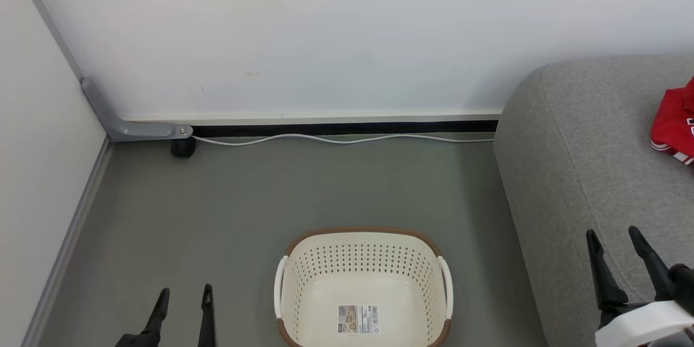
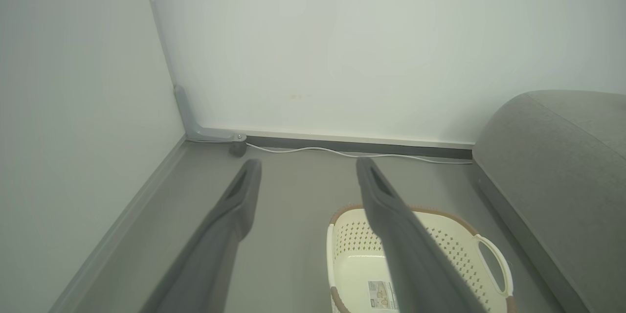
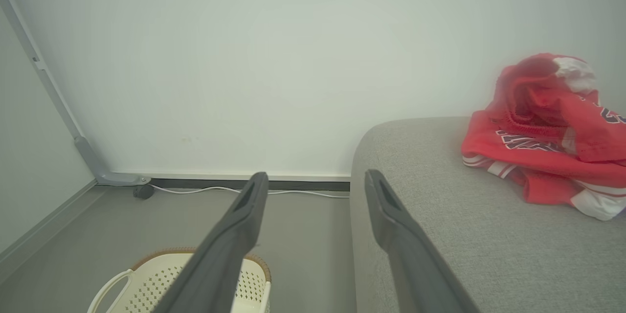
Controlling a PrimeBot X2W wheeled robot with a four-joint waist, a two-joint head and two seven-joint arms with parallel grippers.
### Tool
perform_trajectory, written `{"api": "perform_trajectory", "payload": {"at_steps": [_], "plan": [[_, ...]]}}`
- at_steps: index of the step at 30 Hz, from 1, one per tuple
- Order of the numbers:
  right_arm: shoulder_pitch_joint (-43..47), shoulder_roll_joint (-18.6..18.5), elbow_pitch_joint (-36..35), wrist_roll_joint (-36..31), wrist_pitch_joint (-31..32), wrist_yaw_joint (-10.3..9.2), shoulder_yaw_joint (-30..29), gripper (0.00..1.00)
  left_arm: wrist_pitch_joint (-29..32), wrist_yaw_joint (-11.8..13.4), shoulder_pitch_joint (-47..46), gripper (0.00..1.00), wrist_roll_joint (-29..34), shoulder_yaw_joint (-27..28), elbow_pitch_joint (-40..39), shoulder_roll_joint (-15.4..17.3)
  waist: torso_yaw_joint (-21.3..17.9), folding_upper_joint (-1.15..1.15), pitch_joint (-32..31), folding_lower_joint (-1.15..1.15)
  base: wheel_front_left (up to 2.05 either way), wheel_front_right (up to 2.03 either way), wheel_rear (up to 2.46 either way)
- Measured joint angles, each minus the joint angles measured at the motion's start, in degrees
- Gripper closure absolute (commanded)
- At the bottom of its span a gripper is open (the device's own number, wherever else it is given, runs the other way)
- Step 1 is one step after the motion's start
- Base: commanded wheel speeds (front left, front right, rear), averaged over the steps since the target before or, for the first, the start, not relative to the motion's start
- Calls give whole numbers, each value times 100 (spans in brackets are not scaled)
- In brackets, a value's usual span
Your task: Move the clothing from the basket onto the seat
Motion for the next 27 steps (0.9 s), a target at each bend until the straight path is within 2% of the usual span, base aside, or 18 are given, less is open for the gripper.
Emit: {"api": "perform_trajectory", "payload": {"at_steps": [10,11,17,27], "plan": [[-1,38,9,-4,0,0,-16,0,0,51,0,0,-1,-52,-86,0,-25,0,15,0,0,0,0],[-1,41,10,-4,0,0,-16,100,0,51,0,100,-66,-64,-99,1,-28,0,17,0,0,0,0],[217,322,332,30,33,0,55,100,41,49,107,100,-113,-71,269,-80,-29,0,19,0,0,0,0],[233,368,327,603,179,0,-31,100,205,-8,102,100,-748,-42,288,-93,-29,0,28,2,0,0,0]]}}
